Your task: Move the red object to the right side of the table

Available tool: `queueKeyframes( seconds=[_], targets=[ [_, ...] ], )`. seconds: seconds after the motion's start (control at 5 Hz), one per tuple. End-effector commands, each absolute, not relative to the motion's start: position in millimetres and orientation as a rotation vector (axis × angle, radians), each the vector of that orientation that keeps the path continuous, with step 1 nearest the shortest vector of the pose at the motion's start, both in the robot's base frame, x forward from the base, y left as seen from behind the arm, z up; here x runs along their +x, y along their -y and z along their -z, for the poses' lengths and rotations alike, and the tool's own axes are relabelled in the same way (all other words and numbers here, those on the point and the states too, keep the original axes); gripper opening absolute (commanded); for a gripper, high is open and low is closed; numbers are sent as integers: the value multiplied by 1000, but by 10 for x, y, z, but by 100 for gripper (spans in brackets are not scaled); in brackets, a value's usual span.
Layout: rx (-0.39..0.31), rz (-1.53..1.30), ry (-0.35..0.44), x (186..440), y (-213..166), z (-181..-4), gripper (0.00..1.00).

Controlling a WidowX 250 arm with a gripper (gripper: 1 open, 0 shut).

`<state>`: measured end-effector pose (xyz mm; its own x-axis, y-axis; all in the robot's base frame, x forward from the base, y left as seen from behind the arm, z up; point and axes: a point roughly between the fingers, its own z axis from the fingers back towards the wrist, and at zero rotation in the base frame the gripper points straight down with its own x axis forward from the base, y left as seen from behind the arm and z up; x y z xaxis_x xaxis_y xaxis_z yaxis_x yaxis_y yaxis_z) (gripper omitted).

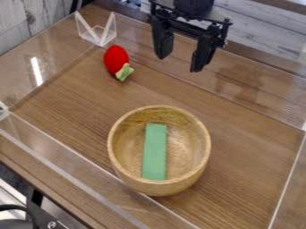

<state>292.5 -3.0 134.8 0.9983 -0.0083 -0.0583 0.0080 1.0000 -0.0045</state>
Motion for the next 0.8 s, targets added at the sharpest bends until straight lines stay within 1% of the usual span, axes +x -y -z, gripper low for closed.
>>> queueKeyframes(
  seconds=[0.0, 0.4, 0.6],
  targets=[
    [-1, 33, -69, 2867, -20, -1267, 100],
    [22, 93, -8, 3046, -699, -1025, 100],
    [34, 97, 25, 3078, -875, -1100, 100]
  ],
)
